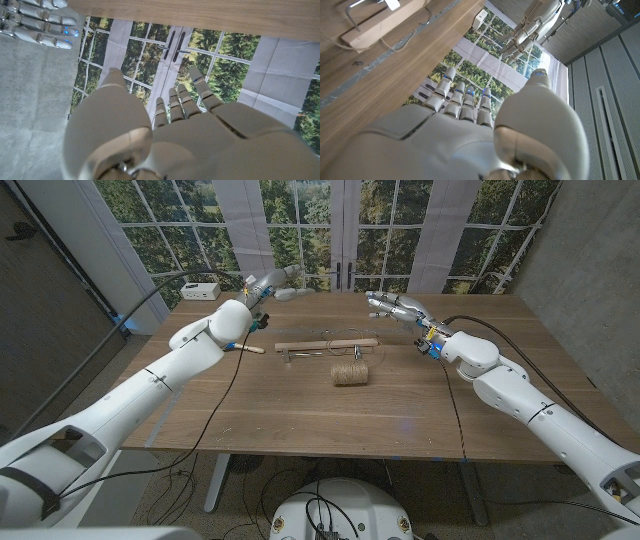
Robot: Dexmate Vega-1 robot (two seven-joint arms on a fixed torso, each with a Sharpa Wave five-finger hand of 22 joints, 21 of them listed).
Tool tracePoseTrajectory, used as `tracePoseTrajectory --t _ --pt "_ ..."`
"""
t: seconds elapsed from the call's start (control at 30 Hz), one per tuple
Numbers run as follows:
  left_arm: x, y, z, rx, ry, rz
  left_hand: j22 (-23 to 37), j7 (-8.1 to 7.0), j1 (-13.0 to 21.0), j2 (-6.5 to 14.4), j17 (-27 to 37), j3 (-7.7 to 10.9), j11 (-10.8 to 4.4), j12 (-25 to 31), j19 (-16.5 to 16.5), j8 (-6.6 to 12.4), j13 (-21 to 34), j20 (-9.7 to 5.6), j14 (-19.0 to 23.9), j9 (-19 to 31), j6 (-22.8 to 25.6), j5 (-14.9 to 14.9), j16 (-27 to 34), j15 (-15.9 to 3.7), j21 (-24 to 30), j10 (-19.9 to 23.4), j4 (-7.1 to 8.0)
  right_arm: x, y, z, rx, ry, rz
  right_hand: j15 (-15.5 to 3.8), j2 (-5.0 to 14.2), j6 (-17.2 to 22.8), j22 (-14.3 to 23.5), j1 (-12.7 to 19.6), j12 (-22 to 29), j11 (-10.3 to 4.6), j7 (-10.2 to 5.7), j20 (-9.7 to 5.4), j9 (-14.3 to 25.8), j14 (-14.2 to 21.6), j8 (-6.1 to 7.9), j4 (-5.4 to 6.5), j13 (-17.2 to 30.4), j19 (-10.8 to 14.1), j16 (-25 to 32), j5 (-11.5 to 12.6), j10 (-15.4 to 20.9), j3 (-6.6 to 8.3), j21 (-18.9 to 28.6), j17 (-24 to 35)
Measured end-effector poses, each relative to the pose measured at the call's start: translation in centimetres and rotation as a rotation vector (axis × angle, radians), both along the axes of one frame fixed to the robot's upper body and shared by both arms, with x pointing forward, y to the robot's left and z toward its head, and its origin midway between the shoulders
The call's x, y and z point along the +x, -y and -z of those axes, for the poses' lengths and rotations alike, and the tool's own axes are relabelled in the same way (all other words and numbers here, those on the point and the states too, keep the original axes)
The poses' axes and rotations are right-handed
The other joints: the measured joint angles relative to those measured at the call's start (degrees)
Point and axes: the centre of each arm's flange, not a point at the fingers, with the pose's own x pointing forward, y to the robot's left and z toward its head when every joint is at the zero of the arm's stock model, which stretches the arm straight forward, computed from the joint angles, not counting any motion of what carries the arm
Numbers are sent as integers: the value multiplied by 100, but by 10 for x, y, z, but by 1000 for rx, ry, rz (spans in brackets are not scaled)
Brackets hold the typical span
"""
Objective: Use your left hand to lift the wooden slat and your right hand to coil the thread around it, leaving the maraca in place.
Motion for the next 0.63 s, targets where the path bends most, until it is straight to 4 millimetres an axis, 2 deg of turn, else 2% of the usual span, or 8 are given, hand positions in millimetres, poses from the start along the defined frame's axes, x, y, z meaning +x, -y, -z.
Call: tracePoseTrajectory --t 0.1,0.2,0.33,0.47,0.57,0.63 --pt "0 -4 1 -23 -2 61 0 -73 -303 178 -50 -18 -66 0 -291 6 -132 -158 -374 -10 -163 0 0 10 -239 -300 156 -1 4 -1 27 9 -2 -22 1 -55 -23 -166 -21 41 -26 74 0 -79 -24 70 0 -74 -45 -45 -40 -70 -66 -44" --pt "2 -9 5 -43 -12 109 0 -124 -489 262 -55 -38 -114 0 -421 23 -206 -270 -576 -10 -208 29 0 -16 -368 -463 256 -1 7 -2 48 16 -3 -64 0 -130 -26 -335 -46 66 -101 77 0 -193 -46 134 -22 -159 -100 -83 -150 -134 -155 -75" --pt "-2 -12 8 -81 -10 199 26 -203 -923 258 -80 -149 -202 16 -531 23 -289 -379 -739 -10 -226 76 0 -80 -485 -611 489 -2 13 -2 83 25 1 -51 1 -156 -26 -652 -65 71 -129 105 0 -251 -45 273 -26 -359 -111 -166 -194 -230 -309 -142" --pt "-4 -18 12 -110 -14 254 30 -208 -1405 237 -81 -317 -279 28 -617 23 -361 -466 -859 -9 -344 134 0 -138 -602 -718 697 -3 20 -2 112 24 23 -82 30 -92 -26 -941 -39 81 -188 131 0 -327 -43 370 -53 -734 -154 -232 -139 -322 -550 -224" --pt "-5 -22 17 -137 -19 274 29 -190 -1587 195 -81 -376 -267 28 -638 23 -384 -446 -910 -36 -423 177 0 -128 -647 -758 756 -4 23 -1 125 15 40 -82 49 -34 -14 -1011 -39 94 -133 177 0 -343 -18 371 -53 -977 -154 -233 -126 -323 -694 -280" --pt "-5 -25 22 -142 -25 270 29 -167 -1647 209 -81 -397 -267 28 -668 23 -396 -459 -910 -36 -446 179 0 -128 -656 -758 761 -3 24 -1 133 9 51 -82 69 -30 -10 -1030 -38 112 -129 192 0 -343 -18 371 -53 -1028 -154 -233 -108 -323 -710 -301"
